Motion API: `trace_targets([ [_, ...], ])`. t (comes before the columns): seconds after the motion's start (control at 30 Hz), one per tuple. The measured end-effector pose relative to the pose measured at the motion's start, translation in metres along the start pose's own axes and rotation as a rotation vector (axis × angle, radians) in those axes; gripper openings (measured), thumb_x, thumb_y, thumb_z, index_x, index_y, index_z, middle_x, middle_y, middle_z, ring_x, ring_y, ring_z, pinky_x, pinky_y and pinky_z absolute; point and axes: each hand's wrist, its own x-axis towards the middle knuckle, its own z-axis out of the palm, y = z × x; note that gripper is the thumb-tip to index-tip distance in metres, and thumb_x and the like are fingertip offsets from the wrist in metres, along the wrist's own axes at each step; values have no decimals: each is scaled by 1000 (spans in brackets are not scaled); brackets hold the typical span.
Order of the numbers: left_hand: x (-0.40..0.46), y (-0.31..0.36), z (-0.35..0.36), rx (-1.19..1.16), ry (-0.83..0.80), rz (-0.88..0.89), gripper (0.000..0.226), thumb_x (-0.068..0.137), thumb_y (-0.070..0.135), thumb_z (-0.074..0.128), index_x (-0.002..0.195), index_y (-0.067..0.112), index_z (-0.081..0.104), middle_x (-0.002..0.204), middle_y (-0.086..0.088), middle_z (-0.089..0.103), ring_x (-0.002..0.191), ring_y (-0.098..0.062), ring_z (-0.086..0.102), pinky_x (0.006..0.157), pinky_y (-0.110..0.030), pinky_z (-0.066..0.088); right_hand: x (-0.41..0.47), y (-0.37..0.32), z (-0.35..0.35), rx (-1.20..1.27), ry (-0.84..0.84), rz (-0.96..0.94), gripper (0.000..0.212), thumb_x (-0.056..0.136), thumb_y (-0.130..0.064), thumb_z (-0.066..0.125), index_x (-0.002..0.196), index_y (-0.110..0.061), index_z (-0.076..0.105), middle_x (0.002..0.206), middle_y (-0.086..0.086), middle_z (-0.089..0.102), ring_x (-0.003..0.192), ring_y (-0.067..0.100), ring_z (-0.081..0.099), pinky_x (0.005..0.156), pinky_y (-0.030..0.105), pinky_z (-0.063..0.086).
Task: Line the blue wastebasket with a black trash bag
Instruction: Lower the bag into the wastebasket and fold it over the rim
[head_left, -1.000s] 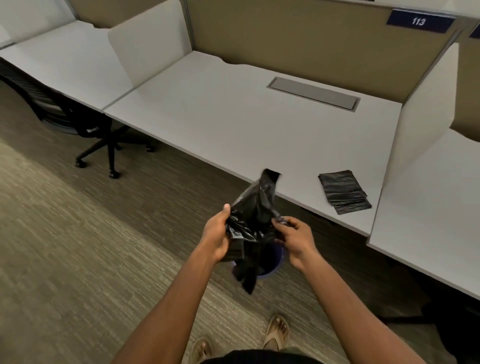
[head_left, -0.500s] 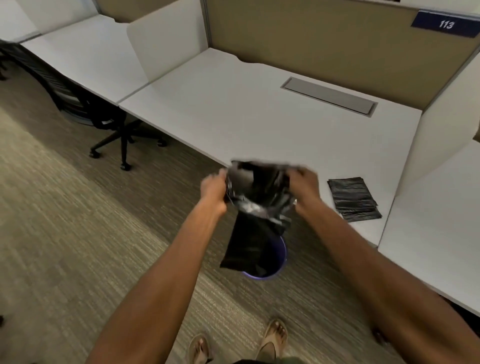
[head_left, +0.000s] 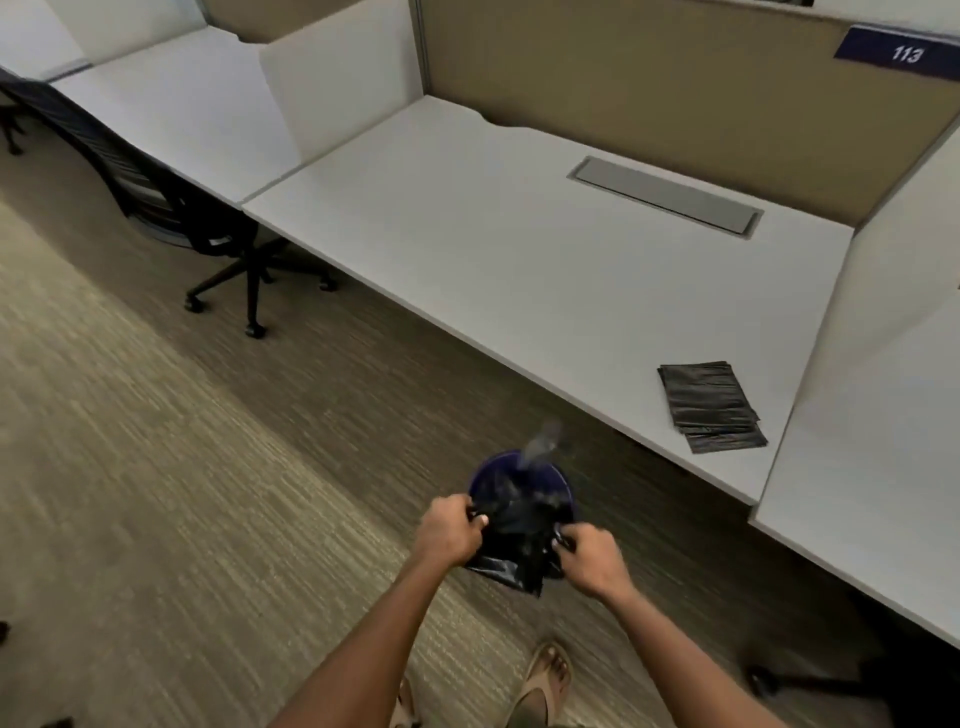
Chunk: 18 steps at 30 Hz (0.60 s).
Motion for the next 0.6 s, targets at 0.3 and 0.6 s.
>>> trace_targets([
  [0.3,6,-6,-20,-644,546,-171,29,107,28,57,103,2,66,97,-16,72,93,-34,68,78,-39,52,1,-11,-35,705,389,160,24,106,-27,57,111,-10,74,111,9,77,94,22,70,83,38,55],
  [0.6,13,-3,-38,-574,591,-15,21,105,29,59,95,11,63,87,-5,69,80,-22,66,75,-30,51,-3,-44,-62,616,537,-151,16,104,-27,57,97,-29,71,90,-11,74,87,9,70,79,30,55],
])
